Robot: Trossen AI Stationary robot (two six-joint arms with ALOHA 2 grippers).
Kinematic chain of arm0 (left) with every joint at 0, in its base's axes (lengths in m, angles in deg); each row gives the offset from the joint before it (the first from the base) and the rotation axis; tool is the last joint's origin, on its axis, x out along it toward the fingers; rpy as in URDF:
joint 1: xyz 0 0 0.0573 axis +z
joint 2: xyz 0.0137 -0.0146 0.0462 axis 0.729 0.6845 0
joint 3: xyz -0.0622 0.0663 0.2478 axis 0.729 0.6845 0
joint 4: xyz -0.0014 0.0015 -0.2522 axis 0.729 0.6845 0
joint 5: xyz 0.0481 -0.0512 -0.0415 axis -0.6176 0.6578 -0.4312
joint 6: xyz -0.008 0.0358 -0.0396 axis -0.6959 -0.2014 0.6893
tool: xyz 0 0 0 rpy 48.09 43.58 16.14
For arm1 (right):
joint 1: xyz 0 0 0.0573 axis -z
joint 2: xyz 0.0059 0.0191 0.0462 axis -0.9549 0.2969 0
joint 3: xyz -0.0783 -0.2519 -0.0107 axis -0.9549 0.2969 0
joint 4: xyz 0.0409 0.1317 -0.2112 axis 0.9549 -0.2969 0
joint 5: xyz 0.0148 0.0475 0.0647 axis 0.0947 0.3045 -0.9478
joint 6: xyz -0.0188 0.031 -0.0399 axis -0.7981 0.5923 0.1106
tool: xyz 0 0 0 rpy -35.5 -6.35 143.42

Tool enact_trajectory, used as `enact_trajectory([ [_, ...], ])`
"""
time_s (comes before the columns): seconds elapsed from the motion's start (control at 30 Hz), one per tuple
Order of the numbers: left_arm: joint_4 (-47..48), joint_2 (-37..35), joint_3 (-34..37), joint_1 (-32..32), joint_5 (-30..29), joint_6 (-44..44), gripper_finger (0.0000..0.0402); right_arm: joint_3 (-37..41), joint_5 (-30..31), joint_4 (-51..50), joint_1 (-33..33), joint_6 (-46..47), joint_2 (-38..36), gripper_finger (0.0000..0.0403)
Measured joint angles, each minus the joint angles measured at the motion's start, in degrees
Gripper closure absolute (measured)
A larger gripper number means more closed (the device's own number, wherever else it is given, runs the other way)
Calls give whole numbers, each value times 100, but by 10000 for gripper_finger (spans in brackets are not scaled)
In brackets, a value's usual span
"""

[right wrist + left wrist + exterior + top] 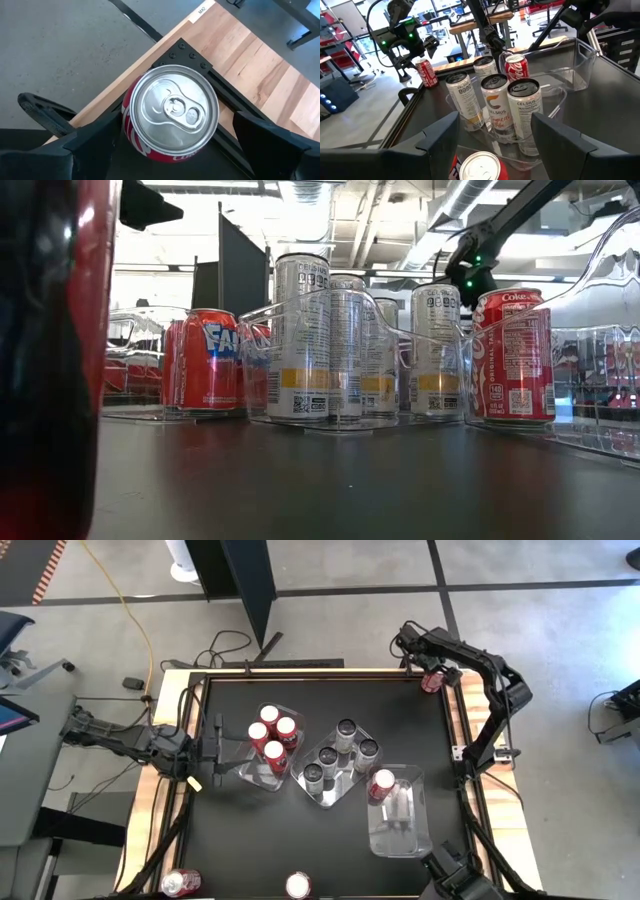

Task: Sort soda cans
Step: Put the red soda can into the right transparent bin

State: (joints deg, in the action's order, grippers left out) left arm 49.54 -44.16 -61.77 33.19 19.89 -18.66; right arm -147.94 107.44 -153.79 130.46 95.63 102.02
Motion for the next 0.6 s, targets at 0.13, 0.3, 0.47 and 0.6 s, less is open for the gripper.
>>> enact_trajectory([
  [0.13, 8, 0, 1, 0, 0, 0, 162, 3, 23, 14, 0, 12, -1, 3],
  [0.3, 19, 0, 1, 0, 0, 1, 162, 29, 86, 64, 0, 37, 0, 3],
  [0.47, 21, 0, 2, 1, 0, 15, 162, 106, 123, 138, -17, 44, -2, 3],
  [0.6, 21, 0, 1, -1, 0, 20, 162, 131, 130, 159, -26, 54, -2, 3],
])
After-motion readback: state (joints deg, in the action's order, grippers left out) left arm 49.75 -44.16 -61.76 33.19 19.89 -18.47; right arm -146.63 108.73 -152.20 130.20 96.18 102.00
